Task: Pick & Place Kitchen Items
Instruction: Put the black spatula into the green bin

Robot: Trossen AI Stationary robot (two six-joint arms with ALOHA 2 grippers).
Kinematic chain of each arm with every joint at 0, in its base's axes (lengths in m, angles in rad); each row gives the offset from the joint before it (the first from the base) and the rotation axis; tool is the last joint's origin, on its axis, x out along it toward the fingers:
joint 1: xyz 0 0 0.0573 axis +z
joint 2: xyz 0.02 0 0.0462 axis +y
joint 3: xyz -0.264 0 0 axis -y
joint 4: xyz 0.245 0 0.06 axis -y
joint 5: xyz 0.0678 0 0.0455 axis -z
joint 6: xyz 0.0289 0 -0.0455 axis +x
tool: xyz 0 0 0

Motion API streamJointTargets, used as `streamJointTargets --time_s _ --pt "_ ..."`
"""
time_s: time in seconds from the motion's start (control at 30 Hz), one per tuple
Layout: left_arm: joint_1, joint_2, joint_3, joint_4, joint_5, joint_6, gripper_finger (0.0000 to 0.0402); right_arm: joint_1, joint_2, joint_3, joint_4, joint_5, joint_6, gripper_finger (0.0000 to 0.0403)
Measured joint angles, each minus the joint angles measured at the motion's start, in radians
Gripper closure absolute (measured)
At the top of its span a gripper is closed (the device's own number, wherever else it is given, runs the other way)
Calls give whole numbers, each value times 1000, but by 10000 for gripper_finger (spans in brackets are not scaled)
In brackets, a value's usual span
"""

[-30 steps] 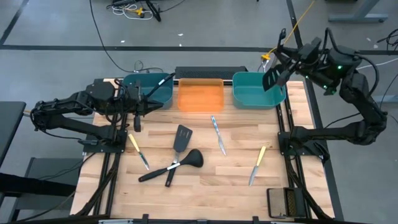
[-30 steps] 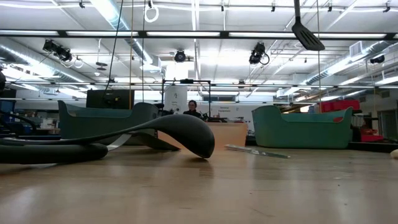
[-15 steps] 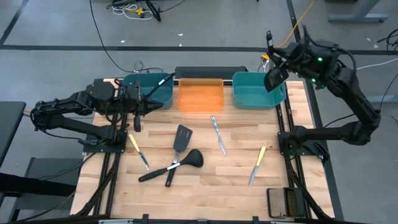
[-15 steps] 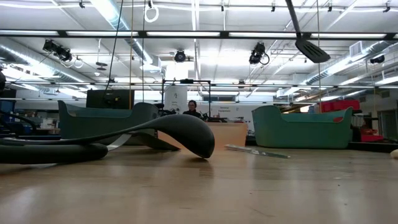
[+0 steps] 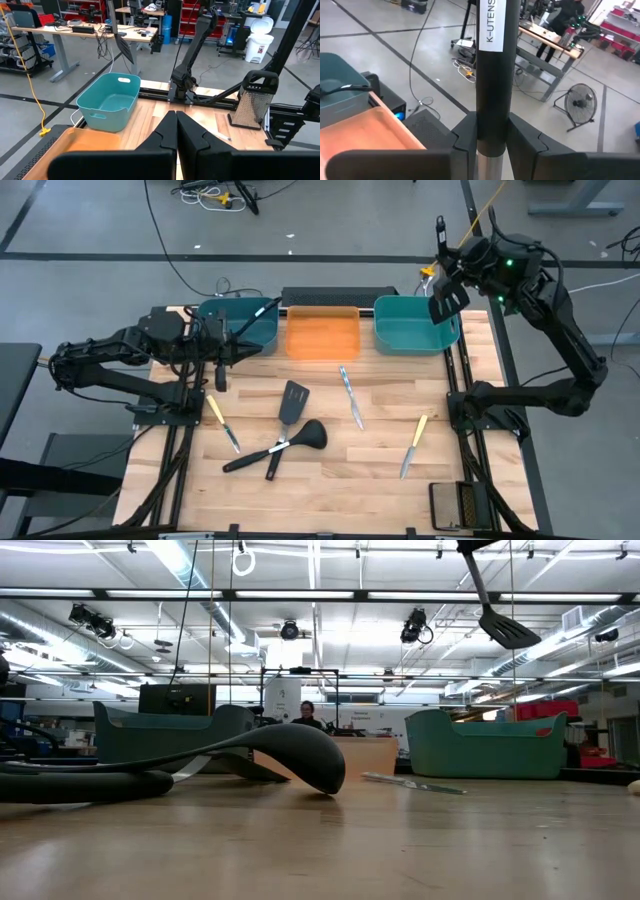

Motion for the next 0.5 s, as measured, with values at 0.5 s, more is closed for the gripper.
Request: streamJointTargets --time_s 0.5 --pt "0 0 0 0 -12 -7 401 -78 -10 -192 109 -75 23 317"
